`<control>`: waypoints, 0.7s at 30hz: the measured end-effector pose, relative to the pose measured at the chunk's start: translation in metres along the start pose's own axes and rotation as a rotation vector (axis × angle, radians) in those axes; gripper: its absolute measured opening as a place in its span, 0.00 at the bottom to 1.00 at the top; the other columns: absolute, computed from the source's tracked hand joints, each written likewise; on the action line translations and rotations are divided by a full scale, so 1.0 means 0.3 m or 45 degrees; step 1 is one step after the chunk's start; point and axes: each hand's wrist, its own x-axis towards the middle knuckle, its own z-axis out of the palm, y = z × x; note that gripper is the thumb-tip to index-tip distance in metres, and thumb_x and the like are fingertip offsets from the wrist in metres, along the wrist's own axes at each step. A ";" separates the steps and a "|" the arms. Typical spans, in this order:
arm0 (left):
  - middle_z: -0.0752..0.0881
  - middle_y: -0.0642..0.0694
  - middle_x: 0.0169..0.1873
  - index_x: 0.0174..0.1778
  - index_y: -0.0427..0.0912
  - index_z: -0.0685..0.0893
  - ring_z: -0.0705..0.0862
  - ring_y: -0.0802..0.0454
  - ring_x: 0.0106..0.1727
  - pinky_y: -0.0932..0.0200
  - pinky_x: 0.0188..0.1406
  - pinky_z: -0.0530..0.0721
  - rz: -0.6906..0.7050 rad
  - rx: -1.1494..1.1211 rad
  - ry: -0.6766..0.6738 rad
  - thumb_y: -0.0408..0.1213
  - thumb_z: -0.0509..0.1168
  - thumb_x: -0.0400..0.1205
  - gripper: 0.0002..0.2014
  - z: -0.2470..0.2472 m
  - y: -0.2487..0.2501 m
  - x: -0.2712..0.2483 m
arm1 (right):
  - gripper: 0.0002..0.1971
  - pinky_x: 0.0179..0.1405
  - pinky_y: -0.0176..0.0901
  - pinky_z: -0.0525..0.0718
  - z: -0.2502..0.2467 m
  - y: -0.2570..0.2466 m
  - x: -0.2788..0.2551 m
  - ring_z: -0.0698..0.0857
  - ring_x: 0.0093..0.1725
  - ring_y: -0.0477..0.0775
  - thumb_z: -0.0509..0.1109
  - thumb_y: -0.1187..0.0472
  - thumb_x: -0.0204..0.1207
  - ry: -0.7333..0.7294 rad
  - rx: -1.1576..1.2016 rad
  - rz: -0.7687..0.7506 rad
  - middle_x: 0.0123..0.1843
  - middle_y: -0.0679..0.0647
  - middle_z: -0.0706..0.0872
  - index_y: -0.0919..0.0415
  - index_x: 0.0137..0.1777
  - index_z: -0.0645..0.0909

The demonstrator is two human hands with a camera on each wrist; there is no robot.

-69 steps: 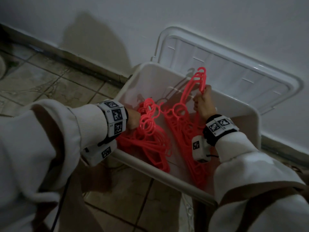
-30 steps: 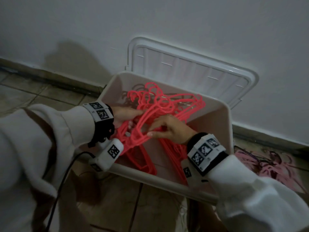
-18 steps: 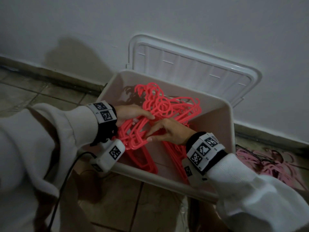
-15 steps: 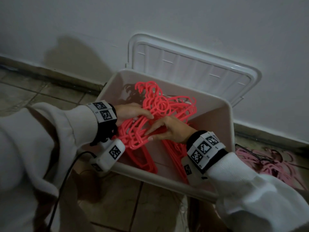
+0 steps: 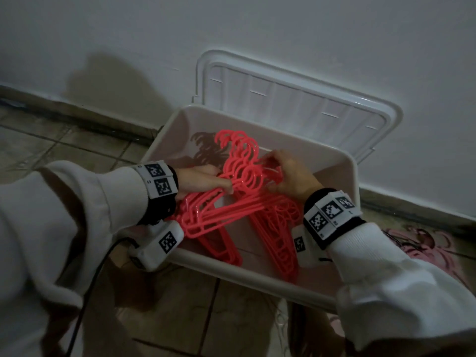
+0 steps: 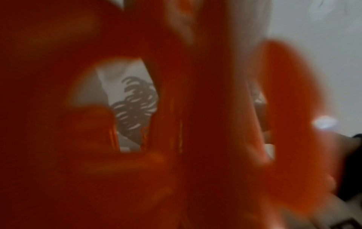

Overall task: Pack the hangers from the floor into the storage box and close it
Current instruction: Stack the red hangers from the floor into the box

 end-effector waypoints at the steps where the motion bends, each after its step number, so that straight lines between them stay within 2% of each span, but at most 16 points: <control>1: 0.81 0.47 0.35 0.42 0.38 0.81 0.79 0.54 0.35 0.63 0.39 0.78 0.013 0.047 -0.002 0.31 0.65 0.77 0.01 0.006 0.001 -0.004 | 0.26 0.66 0.55 0.73 0.001 -0.009 -0.008 0.79 0.62 0.57 0.79 0.59 0.61 0.010 -0.092 -0.004 0.59 0.56 0.80 0.60 0.61 0.78; 4: 0.82 0.45 0.40 0.49 0.35 0.82 0.79 0.53 0.42 0.64 0.44 0.77 0.022 0.156 -0.035 0.32 0.66 0.77 0.07 0.011 0.002 -0.019 | 0.23 0.67 0.51 0.65 0.011 -0.024 -0.023 0.74 0.66 0.55 0.75 0.56 0.66 0.094 -0.293 -0.027 0.61 0.53 0.78 0.56 0.60 0.76; 6: 0.82 0.44 0.41 0.47 0.36 0.83 0.79 0.50 0.44 0.61 0.47 0.78 0.017 0.155 -0.042 0.35 0.68 0.74 0.08 0.008 -0.001 -0.021 | 0.30 0.72 0.54 0.63 0.021 -0.030 -0.023 0.72 0.70 0.57 0.73 0.58 0.67 0.057 -0.283 -0.043 0.67 0.56 0.75 0.59 0.69 0.70; 7: 0.83 0.44 0.41 0.46 0.37 0.82 0.80 0.50 0.44 0.58 0.49 0.79 0.024 0.181 -0.046 0.39 0.70 0.70 0.13 0.006 -0.001 -0.023 | 0.35 0.74 0.55 0.62 0.026 -0.029 -0.019 0.71 0.72 0.58 0.73 0.60 0.67 -0.006 -0.234 -0.037 0.70 0.58 0.73 0.62 0.74 0.64; 9: 0.84 0.44 0.44 0.52 0.35 0.82 0.80 0.51 0.46 0.52 0.56 0.81 0.028 0.263 -0.098 0.48 0.70 0.60 0.28 0.004 0.006 -0.028 | 0.43 0.77 0.57 0.59 0.030 -0.023 -0.009 0.70 0.74 0.61 0.74 0.60 0.67 -0.157 -0.217 -0.025 0.74 0.61 0.71 0.65 0.79 0.54; 10: 0.84 0.43 0.46 0.54 0.35 0.81 0.80 0.51 0.47 0.51 0.57 0.81 0.025 0.307 -0.129 0.49 0.70 0.59 0.30 0.004 0.007 -0.027 | 0.44 0.77 0.56 0.59 0.030 -0.021 -0.009 0.71 0.74 0.61 0.75 0.59 0.67 -0.224 -0.238 -0.028 0.74 0.61 0.72 0.65 0.79 0.55; 12: 0.83 0.44 0.49 0.54 0.37 0.80 0.79 0.52 0.49 0.55 0.55 0.79 0.013 0.412 -0.151 0.49 0.69 0.64 0.26 0.008 0.016 -0.033 | 0.35 0.69 0.47 0.69 0.022 -0.019 -0.012 0.79 0.67 0.60 0.76 0.59 0.67 -0.317 -0.162 -0.031 0.67 0.61 0.80 0.65 0.73 0.68; 13: 0.83 0.45 0.52 0.57 0.37 0.80 0.79 0.51 0.52 0.57 0.57 0.78 0.025 0.475 -0.148 0.52 0.68 0.62 0.30 0.006 0.012 -0.030 | 0.28 0.61 0.40 0.73 0.018 -0.018 -0.015 0.82 0.61 0.58 0.75 0.63 0.68 -0.355 -0.073 -0.014 0.62 0.61 0.83 0.67 0.69 0.73; 14: 0.82 0.45 0.58 0.63 0.37 0.78 0.79 0.51 0.58 0.56 0.62 0.77 0.029 0.532 -0.146 0.55 0.67 0.58 0.38 0.004 0.011 -0.030 | 0.24 0.54 0.35 0.73 0.013 -0.020 -0.023 0.83 0.57 0.56 0.74 0.66 0.69 -0.417 -0.018 0.009 0.58 0.59 0.84 0.68 0.66 0.76; 15: 0.80 0.44 0.64 0.69 0.38 0.74 0.78 0.48 0.64 0.56 0.67 0.75 0.027 0.563 -0.152 0.58 0.65 0.56 0.45 0.006 0.012 -0.029 | 0.21 0.51 0.34 0.73 0.012 -0.023 -0.030 0.83 0.55 0.55 0.72 0.68 0.71 -0.467 0.005 0.017 0.56 0.59 0.84 0.69 0.65 0.77; 16: 0.78 0.42 0.68 0.73 0.38 0.71 0.76 0.45 0.68 0.56 0.69 0.73 0.018 0.569 -0.152 0.57 0.66 0.58 0.46 0.008 0.015 -0.027 | 0.20 0.54 0.37 0.74 0.013 -0.028 -0.036 0.83 0.57 0.56 0.71 0.69 0.72 -0.489 0.008 0.011 0.57 0.60 0.85 0.69 0.64 0.78; 18: 0.79 0.39 0.67 0.71 0.37 0.72 0.78 0.43 0.66 0.56 0.65 0.75 0.029 0.587 -0.147 0.46 0.70 0.71 0.34 0.014 0.020 -0.024 | 0.17 0.61 0.44 0.76 0.020 -0.025 -0.037 0.83 0.60 0.59 0.69 0.67 0.75 -0.447 0.026 -0.007 0.59 0.63 0.85 0.68 0.64 0.79; 19: 0.79 0.39 0.66 0.71 0.37 0.71 0.79 0.44 0.64 0.58 0.62 0.76 0.048 0.621 -0.131 0.40 0.71 0.74 0.29 0.016 0.018 -0.017 | 0.17 0.62 0.46 0.76 0.020 -0.024 -0.037 0.83 0.60 0.60 0.69 0.65 0.75 -0.426 0.027 -0.005 0.60 0.63 0.85 0.67 0.64 0.79; 21: 0.79 0.42 0.63 0.70 0.37 0.69 0.79 0.50 0.58 0.62 0.56 0.75 0.099 0.734 -0.102 0.34 0.72 0.74 0.30 0.018 0.016 -0.004 | 0.17 0.63 0.51 0.77 0.026 -0.018 -0.027 0.83 0.60 0.61 0.69 0.64 0.75 -0.418 0.027 0.009 0.59 0.64 0.85 0.66 0.64 0.80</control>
